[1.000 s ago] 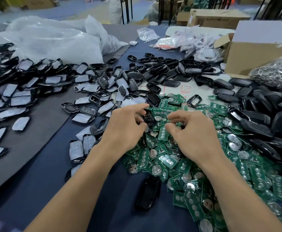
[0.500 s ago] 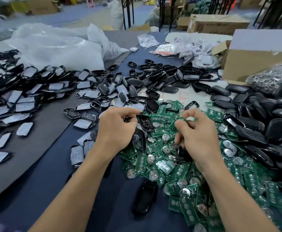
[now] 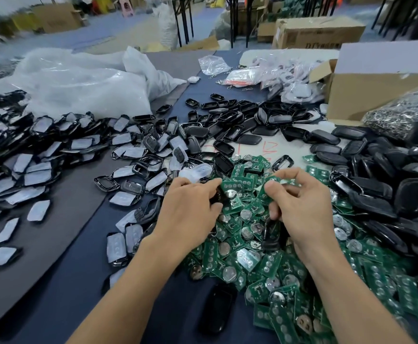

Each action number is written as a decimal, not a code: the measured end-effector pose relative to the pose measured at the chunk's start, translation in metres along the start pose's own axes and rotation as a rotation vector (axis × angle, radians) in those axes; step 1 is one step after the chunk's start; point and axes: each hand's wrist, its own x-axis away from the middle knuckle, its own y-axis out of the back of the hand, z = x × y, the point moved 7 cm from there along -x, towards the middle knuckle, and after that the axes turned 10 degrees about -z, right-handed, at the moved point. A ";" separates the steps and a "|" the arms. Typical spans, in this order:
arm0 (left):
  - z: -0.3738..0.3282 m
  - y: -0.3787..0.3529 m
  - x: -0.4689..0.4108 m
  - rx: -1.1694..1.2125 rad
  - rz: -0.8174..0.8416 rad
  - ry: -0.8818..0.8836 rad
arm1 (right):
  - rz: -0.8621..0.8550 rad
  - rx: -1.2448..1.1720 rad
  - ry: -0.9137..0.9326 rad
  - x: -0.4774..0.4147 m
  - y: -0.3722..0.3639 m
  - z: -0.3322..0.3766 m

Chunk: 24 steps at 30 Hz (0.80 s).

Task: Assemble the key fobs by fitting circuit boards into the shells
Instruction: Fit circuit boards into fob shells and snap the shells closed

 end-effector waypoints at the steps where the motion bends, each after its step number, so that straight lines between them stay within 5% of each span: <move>1: 0.002 -0.002 0.000 0.020 0.023 0.005 | -0.021 -0.013 -0.008 -0.001 0.002 -0.001; 14: -0.024 0.001 0.002 -0.058 -0.077 -0.225 | -0.041 -0.005 -0.024 -0.001 0.002 0.000; 24: -0.007 0.010 -0.065 0.102 -0.218 0.049 | -0.059 -0.043 -0.061 -0.003 0.005 -0.001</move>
